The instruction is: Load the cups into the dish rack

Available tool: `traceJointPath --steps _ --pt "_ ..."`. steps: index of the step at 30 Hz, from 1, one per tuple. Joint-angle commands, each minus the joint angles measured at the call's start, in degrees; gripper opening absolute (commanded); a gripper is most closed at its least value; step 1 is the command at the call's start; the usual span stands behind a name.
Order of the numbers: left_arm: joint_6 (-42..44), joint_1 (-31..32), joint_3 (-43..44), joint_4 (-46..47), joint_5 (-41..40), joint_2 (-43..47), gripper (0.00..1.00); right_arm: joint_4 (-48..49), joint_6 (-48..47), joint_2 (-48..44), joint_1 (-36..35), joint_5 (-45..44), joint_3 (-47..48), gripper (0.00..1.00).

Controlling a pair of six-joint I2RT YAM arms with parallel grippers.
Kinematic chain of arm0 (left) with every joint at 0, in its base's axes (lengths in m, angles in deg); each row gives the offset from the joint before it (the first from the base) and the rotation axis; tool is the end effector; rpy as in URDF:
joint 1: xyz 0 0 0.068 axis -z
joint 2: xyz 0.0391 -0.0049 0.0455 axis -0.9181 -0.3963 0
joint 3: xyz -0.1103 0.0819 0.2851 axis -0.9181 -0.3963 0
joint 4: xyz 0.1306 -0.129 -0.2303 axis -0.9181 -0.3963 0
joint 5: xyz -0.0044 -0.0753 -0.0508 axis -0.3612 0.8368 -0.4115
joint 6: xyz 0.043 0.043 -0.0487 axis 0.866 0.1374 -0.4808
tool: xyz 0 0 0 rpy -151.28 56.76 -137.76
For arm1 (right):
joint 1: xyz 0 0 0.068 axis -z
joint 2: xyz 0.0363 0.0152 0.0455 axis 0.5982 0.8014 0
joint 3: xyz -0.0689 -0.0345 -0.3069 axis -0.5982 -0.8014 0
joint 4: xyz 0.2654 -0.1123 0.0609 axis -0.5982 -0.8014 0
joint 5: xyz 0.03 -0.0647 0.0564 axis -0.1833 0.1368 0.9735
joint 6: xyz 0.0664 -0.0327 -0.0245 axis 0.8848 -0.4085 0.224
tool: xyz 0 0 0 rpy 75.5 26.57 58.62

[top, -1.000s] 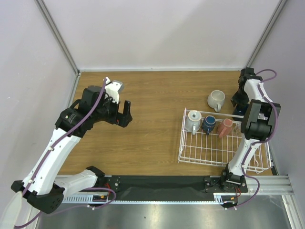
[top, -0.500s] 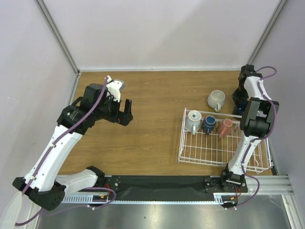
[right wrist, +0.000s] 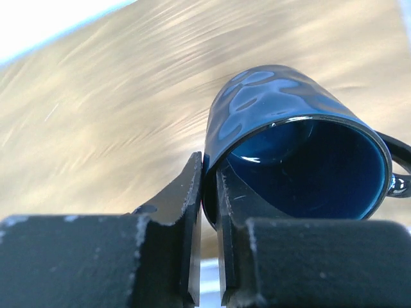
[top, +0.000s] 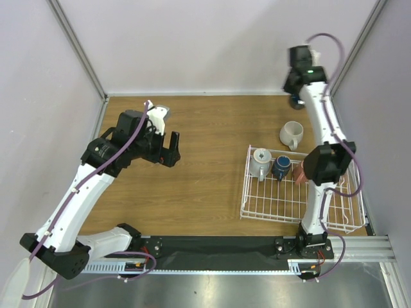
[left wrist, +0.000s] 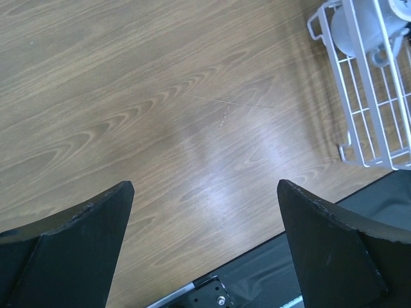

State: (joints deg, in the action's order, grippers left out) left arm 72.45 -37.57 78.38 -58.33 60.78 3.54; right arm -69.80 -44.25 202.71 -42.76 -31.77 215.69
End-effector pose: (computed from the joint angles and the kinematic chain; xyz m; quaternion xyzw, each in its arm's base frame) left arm 0.2082 -0.1193 0.4326 0.1838 0.8951 -0.1457 0.3793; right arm 0.5278 0.0326 0.4113 0.1873 0.8881 -0.0650 0.4147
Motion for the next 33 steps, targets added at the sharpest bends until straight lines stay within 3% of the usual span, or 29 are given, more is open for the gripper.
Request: traceJointPath --steps 1,9,14,24,29,33 --pt "-0.1 -0.4 2.3 1.3 -2.4 0.2 1.00 0.6 -3.7 -2.8 -10.0 2.8 3.0 0.00" --pt "-2.2 -2.0 2.2 -1.1 -10.0 0.4 1.00 -1.2 -7.3 -3.2 -26.6 11.7 -0.7 0.00" --pt "-4.2 -4.3 2.1 -2.8 -15.4 0.8 1.00 -0.8 -9.1 -4.9 -32.6 16.9 -11.3 0.00" --pt "-5.5 -5.3 2.1 -2.9 -16.3 1.9 1.00 -2.4 -9.9 -0.8 -39.9 21.4 -12.6 0.00" --pt "-5.7 -5.3 1.9 -2.8 -16.4 2.5 1.00 -1.8 -9.3 1.0 -39.9 25.7 -14.0 0.00" --pt "-5.8 -5.3 1.5 -2.5 -14.8 3.0 1.00 -1.5 -8.6 3.5 -41.2 23.0 -14.0 0.00"
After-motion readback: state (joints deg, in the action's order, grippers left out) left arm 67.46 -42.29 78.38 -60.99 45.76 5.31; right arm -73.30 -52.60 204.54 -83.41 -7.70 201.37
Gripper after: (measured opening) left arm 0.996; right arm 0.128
